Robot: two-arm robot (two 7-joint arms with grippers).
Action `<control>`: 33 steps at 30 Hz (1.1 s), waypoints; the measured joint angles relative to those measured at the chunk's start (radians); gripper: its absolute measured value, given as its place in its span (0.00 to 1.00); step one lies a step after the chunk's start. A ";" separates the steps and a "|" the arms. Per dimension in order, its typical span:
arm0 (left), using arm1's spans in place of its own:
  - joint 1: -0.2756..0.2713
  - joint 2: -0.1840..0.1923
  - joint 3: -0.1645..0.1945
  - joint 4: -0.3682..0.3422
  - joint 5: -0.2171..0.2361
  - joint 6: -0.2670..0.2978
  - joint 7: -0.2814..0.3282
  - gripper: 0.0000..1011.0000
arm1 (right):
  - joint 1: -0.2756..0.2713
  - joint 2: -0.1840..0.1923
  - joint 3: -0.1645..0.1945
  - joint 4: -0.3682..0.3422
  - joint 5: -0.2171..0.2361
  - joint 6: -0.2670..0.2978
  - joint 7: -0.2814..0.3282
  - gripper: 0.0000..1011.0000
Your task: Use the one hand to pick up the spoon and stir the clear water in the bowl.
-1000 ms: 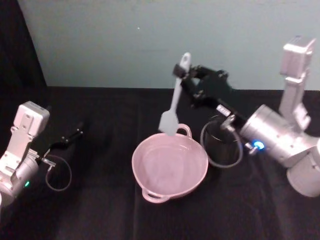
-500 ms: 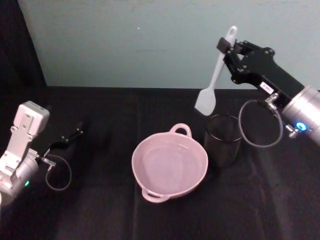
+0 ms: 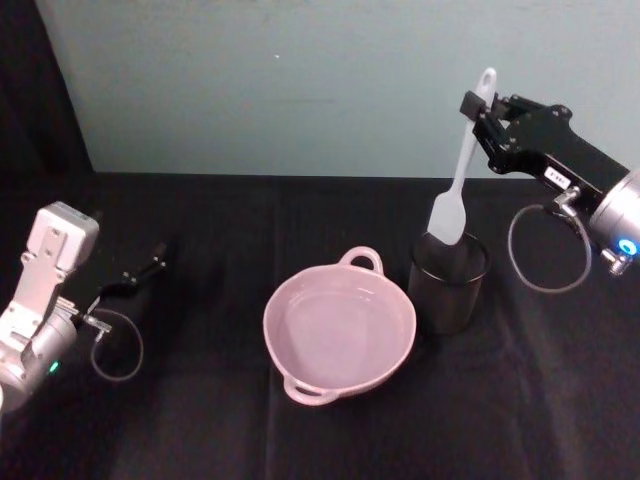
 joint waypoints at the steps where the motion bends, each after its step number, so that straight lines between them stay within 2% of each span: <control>1: 0.000 0.000 0.000 0.000 0.000 0.000 0.000 0.99 | 0.004 0.003 -0.003 0.010 0.002 0.007 0.002 0.12; 18: 0.000 0.000 0.000 0.000 0.000 0.000 0.000 0.99 | 0.034 -0.006 -0.039 0.159 0.059 0.015 0.055 0.12; 33: 0.000 0.000 0.000 0.000 0.000 0.000 0.000 0.99 | 0.047 -0.030 -0.055 0.282 0.139 0.011 0.091 0.12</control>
